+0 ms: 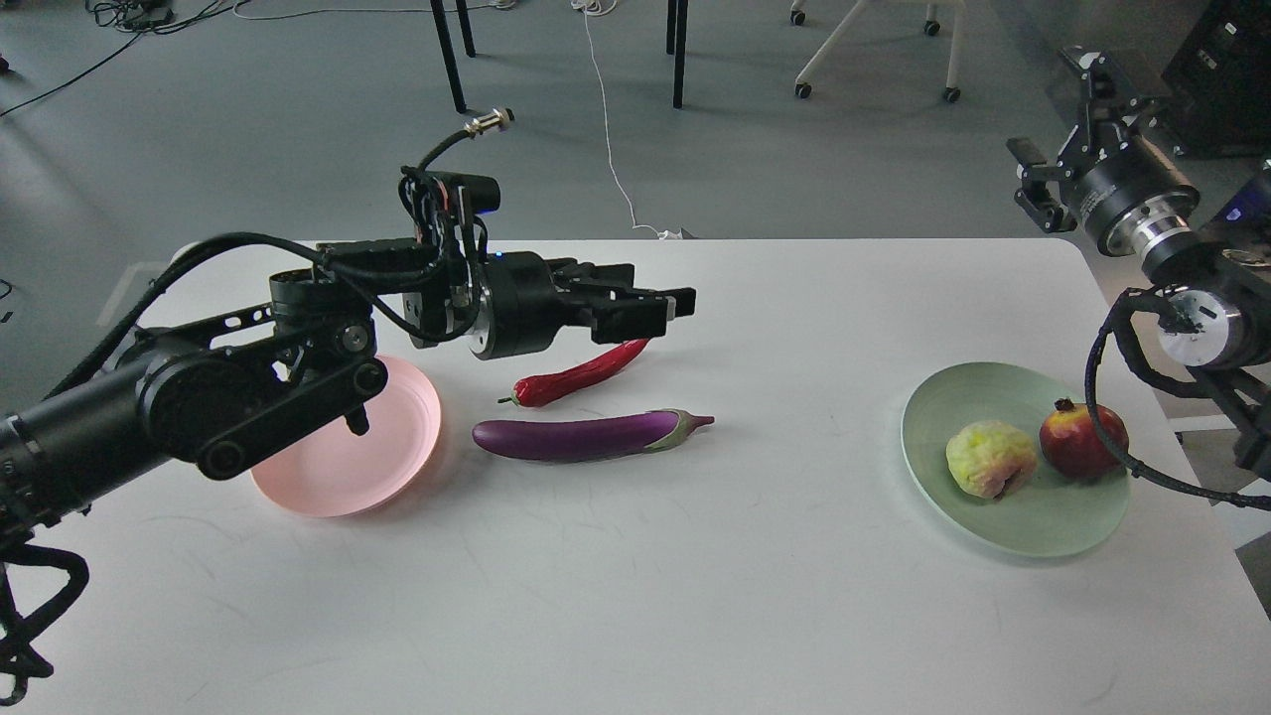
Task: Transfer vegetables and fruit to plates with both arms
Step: 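Reach the left hand to the purple eggplant and grasp it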
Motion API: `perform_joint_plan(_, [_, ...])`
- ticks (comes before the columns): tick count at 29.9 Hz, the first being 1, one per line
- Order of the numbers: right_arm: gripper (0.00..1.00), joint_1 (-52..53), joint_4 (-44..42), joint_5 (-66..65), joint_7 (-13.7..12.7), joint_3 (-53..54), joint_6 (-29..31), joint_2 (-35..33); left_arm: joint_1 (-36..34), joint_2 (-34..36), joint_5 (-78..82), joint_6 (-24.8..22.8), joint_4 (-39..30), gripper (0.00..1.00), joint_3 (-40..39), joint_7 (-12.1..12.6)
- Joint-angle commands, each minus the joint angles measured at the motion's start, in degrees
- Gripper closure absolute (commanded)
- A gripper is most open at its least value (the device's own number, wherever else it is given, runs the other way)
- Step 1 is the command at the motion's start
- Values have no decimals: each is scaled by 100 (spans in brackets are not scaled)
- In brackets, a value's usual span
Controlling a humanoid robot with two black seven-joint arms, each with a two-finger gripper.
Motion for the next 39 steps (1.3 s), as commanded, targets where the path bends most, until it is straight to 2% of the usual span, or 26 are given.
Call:
perform_joint_plan(1, [1,-546,72,610,-5,507,614,-5,-6,16,1245,377,68,21,674,-9])
perform_joint_plan(4, [1,-1099,343,699,30,867,1010,-40,21,86,2037,667,130,25,1105,-140])
perform_joint_plan(9, [1,-1725,783,691,30,1290,1082,-40,108,86,2259,861,270,32,1502,-185])
perform_joint_plan(12, [1,-1743,915,691,39,1308,1073,-22,249,-36,2320,940,814,36,1537,-184])
perform_joint_plan(15, [1,-1734,1004,691,39,1369,1047,-5,416,-203,2312,1299,1210,40,1537,-202])
perform_joint_plan(17, [1,-1743,1013,691,39,1413,1047,4,442,-221,2312,1353,1211,51,1546,-211])
perform_joint_plan(21, [1,-1743,995,673,47,1413,1038,4,469,-221,2277,1353,1211,81,1538,-307])
perform_joint_plan(23, [1,-1743,986,673,47,1413,1038,13,460,-143,2242,1388,1194,88,1494,-421])
perform_joint_plan(28, [1,-1752,969,673,56,1413,1038,13,381,287,1874,1573,904,90,1406,-747])
perform_joint_plan(34, [1,-1752,960,673,91,1413,1029,13,381,1569,968,1608,-89,90,1055,-738])
perform_joint_plan(39, [1,-1752,925,664,91,1404,1029,118,451,2493,783,1599,-81,88,1072,-773])
